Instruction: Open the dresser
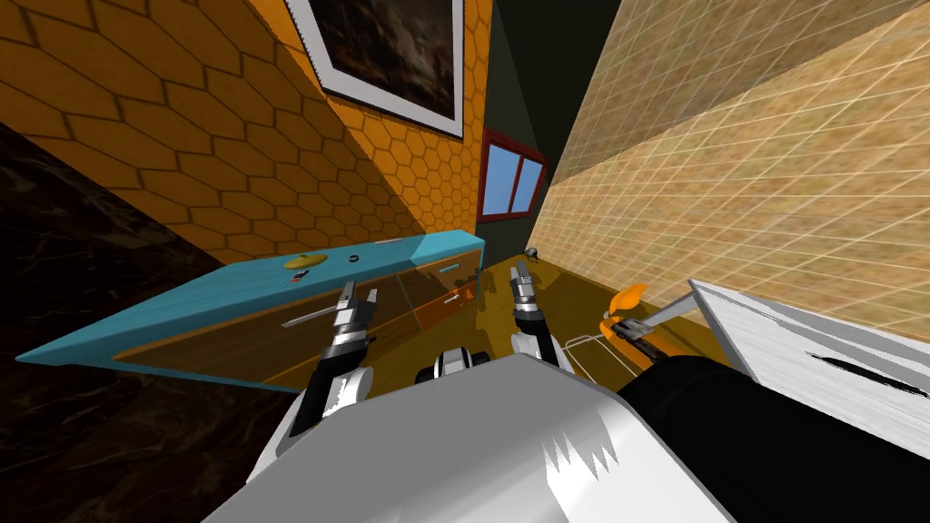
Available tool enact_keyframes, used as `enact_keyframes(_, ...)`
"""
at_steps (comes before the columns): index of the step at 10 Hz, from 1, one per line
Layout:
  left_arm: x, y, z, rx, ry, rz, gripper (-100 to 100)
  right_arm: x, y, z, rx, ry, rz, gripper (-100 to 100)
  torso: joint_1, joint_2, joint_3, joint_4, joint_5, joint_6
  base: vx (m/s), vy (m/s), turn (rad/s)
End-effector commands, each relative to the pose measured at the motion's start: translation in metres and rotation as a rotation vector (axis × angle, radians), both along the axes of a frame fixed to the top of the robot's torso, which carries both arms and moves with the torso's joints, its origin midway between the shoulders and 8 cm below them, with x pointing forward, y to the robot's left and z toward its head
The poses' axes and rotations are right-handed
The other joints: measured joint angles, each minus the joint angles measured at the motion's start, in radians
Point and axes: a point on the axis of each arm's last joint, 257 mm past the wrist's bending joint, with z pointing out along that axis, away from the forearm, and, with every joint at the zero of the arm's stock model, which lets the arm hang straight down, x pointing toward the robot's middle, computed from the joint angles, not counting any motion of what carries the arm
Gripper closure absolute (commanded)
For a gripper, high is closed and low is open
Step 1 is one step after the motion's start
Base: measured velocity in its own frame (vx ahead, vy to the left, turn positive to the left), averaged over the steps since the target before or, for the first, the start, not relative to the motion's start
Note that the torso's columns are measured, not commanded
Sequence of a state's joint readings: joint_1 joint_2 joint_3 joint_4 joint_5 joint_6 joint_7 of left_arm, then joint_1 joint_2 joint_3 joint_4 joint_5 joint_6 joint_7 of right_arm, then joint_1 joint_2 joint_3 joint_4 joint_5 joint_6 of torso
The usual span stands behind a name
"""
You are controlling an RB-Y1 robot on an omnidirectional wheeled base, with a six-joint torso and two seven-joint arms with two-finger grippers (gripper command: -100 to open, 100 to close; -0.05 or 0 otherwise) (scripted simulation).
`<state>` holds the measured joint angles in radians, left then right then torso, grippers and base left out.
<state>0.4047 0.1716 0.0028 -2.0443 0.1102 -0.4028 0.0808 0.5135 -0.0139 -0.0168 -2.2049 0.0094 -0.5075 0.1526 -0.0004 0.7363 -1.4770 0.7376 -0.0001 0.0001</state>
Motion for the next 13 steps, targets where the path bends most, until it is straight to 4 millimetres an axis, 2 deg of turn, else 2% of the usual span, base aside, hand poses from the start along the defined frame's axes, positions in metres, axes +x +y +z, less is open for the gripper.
enact_keyframes(1, 0.009, 0.011, -0.023, -0.006, 0.048, 0.013, -100, 0.000, 0.000, 0.000, 0.000, 0.000, 0.000, 0, 0.002, 0.001, 0.000, 0.000, 0.000, 0.000, 0.142, -0.129, 0.036)
enact_keyframes(5, 0.019, 0.024, -0.054, -0.018, 0.110, 0.034, -100, 0.000, 0.000, 0.000, 0.000, 0.000, 0.000, 0, 0.001, 0.003, 0.002, 0.001, 0.000, 0.000, 0.096, -0.118, 0.035)
enact_keyframes(6, 0.023, 0.031, -0.069, -0.025, 0.139, 0.043, -100, 0.000, 0.000, 0.000, 0.000, 0.000, 0.000, 0, 0.000, 0.001, 0.001, 0.000, 0.000, 0.000, 0.132, -0.165, 0.052)
enact_keyframes(13, 0.032, 0.055, -0.123, -0.055, 0.241, 0.082, -100, 0.000, 0.000, 0.000, 0.000, 0.000, 0.000, 0, 0.000, 0.000, 0.000, 0.000, 0.000, 0.000, 0.119, -0.131, 0.037)
